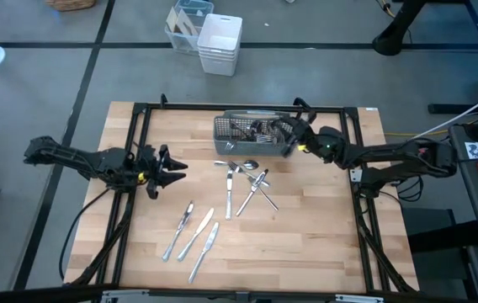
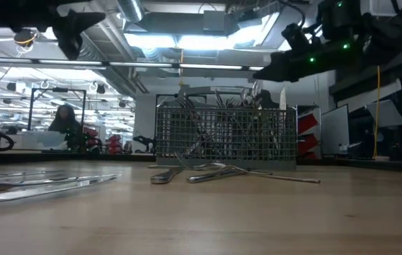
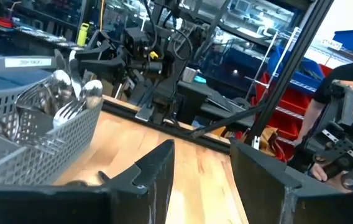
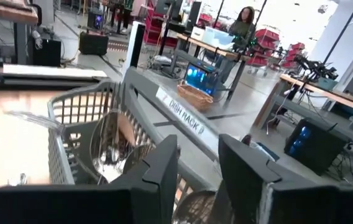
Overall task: Sort silverware
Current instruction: Put the knife into the silverware rack
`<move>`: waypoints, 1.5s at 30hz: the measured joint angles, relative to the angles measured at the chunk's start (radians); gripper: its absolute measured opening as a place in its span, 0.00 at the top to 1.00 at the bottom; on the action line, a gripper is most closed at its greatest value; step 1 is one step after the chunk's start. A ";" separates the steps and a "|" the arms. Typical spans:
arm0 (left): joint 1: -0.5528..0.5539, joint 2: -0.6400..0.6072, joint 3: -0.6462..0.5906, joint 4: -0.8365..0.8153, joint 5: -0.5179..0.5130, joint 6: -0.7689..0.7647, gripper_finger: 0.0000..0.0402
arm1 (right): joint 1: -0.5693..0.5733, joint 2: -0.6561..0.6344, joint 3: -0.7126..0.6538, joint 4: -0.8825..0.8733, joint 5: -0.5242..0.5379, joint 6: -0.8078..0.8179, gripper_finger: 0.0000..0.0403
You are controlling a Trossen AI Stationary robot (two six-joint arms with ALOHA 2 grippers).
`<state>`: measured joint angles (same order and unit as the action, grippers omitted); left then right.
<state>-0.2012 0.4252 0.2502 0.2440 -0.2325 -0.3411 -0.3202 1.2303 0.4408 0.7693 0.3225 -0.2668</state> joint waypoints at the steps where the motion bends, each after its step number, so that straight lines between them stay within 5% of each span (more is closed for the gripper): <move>1: 0.000 0.020 0.014 -0.001 0.000 -0.008 0.63 | 0.000 -0.013 0.000 -0.008 0.000 0.000 0.71; 6: -0.004 0.139 0.104 -0.073 0.048 -0.124 0.63 | 0.000 -0.072 0.000 -0.036 0.000 0.000 0.71; 12: -0.004 0.289 0.280 -0.396 0.136 -0.413 0.63 | 0.000 -0.148 0.000 -0.036 -0.034 0.010 0.71; 19: -0.028 0.454 0.336 -0.509 0.437 -0.961 0.63 | 0.000 -0.238 0.000 -0.037 -0.305 0.117 0.71; 28: -0.198 0.647 0.335 -0.633 0.617 -1.391 0.63 | 0.000 -0.252 0.000 -0.041 -0.583 0.223 0.71; 32: -0.251 0.712 0.335 -0.632 0.613 -1.484 0.63 | 0.000 -0.252 0.000 -0.056 -0.690 0.278 0.71; 36: -0.290 0.785 0.335 -0.644 0.499 -1.495 0.63 | 0.000 -0.252 0.000 -0.094 -0.765 0.295 0.71; 45: -0.359 0.951 0.334 -0.599 0.374 -1.489 0.63 | 0.000 -0.251 0.000 -0.208 -0.778 0.296 0.71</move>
<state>-0.5606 1.3760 0.5842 -0.3549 0.1412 -1.8297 -0.3202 0.9791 0.4404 0.5611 -0.4557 0.0292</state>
